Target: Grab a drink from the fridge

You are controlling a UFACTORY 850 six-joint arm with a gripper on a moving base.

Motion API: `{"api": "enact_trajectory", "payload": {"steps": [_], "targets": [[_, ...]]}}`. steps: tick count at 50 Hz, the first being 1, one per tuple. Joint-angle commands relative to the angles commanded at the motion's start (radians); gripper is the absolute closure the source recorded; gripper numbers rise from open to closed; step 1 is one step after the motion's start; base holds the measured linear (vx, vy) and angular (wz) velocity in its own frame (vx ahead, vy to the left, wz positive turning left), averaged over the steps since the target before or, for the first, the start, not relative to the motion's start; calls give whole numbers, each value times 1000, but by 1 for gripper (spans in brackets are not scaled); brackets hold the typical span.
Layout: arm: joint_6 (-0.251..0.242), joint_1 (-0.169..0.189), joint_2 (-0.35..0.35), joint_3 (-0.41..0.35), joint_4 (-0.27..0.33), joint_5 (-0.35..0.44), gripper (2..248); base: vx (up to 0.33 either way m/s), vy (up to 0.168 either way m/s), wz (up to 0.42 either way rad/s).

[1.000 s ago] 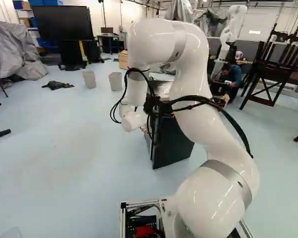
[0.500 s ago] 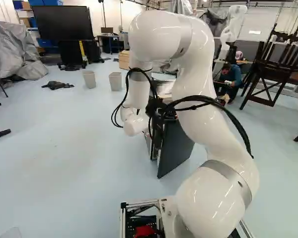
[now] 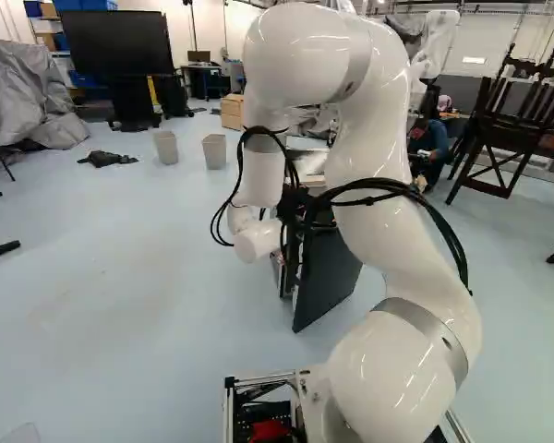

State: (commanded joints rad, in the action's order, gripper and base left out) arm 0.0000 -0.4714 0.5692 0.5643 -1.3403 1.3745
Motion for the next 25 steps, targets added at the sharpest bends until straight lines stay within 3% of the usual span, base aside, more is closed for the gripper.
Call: {"api": "enact_trajectory", "payload": {"steps": [25], "targets": [[0,-30,-64,-132,0,14,3,0,0,0]]}}
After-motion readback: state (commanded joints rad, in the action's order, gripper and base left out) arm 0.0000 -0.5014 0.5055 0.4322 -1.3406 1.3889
